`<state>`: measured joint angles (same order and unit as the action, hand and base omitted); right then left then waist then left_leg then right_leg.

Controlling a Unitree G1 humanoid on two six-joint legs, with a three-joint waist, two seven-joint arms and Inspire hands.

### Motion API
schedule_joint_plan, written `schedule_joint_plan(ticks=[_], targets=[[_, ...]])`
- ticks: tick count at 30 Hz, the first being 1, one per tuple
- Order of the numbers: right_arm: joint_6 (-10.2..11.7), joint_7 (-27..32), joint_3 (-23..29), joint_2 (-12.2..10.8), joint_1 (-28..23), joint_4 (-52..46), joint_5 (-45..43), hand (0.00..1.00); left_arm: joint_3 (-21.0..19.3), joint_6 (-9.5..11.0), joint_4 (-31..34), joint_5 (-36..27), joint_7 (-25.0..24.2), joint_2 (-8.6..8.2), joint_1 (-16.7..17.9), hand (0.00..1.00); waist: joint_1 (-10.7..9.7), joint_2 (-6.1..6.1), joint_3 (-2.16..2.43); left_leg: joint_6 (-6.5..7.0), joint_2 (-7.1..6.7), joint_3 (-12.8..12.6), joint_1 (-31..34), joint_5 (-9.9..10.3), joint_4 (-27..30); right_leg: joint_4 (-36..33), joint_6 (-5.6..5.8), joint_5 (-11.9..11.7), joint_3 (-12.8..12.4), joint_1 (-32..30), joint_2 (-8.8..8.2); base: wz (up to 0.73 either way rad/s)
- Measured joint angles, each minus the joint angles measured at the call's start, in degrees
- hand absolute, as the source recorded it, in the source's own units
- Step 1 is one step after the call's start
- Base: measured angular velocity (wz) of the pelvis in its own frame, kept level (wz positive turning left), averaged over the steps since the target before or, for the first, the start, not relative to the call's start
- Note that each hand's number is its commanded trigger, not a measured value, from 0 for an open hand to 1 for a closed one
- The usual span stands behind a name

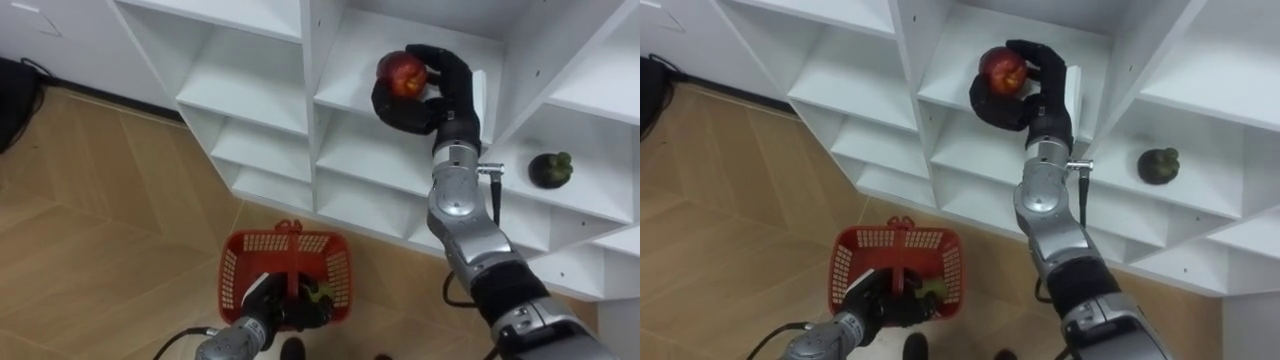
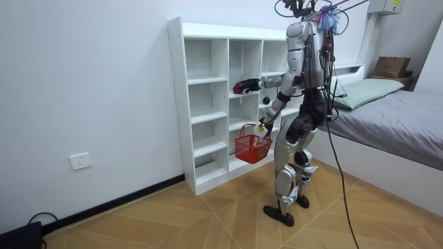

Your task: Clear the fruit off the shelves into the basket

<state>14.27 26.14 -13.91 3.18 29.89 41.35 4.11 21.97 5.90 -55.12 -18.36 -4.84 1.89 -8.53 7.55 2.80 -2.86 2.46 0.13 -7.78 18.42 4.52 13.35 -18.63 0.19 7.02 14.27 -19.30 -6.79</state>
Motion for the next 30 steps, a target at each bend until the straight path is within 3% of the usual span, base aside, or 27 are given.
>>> schedule_joint_plan(ticks=[7, 11, 23, 30], targets=[[-0.14, -5.53, -2.57, 0.21, -4.48, -6.10, -0.32, 1.00, -0.51, 0.85, 0.02, 0.16, 0.82, 0.59, -0.35, 1.00, -1.29, 0.20, 0.14, 0.00, 0.02, -0.17, 0.03, 0.00, 0.03, -0.10, -0.02, -0.01, -0.01, -0.05, -0.01, 0.00], [0.09, -9.84, -4.11, 1.55, -9.70, -11.82, -0.46, 1.00, -1.41, 1.16, 0.55, 0.28, 0.82, 1.00, -0.36, 1.00, -1.55, 0.30, 0.36, 0.00, 0.03, -0.25, 0.04, 0.00, 0.12, -0.08, -0.02, -0.01, -0.16, -0.06, 0.00, 0.00], [-0.08, -18.47, -7.40, 5.42, -17.86, -16.07, -2.62, 1.00, -1.53, 3.31, 4.94, 0.19, 0.91, 2.72, 0.64, 1.00, -3.18, -0.78, 1.98, 0.01, 0.23, -1.84, 0.03, 0.00, 0.28, -1.31, -0.19, -0.14, -1.62, -1.30, -0.03, -0.07], [-0.07, -21.56, -7.34, 6.24, -22.65, -17.54, -4.67, 1.00, -2.70, 4.61, 8.60, -0.23, 1.88, 3.23, 2.62, 1.00, -4.90, -0.83, 2.01, 0.00, 0.53, -3.05, -0.23, 0.01, 0.32, -1.66, -0.36, -0.05, -3.18, -2.07, 0.34, -0.08]])
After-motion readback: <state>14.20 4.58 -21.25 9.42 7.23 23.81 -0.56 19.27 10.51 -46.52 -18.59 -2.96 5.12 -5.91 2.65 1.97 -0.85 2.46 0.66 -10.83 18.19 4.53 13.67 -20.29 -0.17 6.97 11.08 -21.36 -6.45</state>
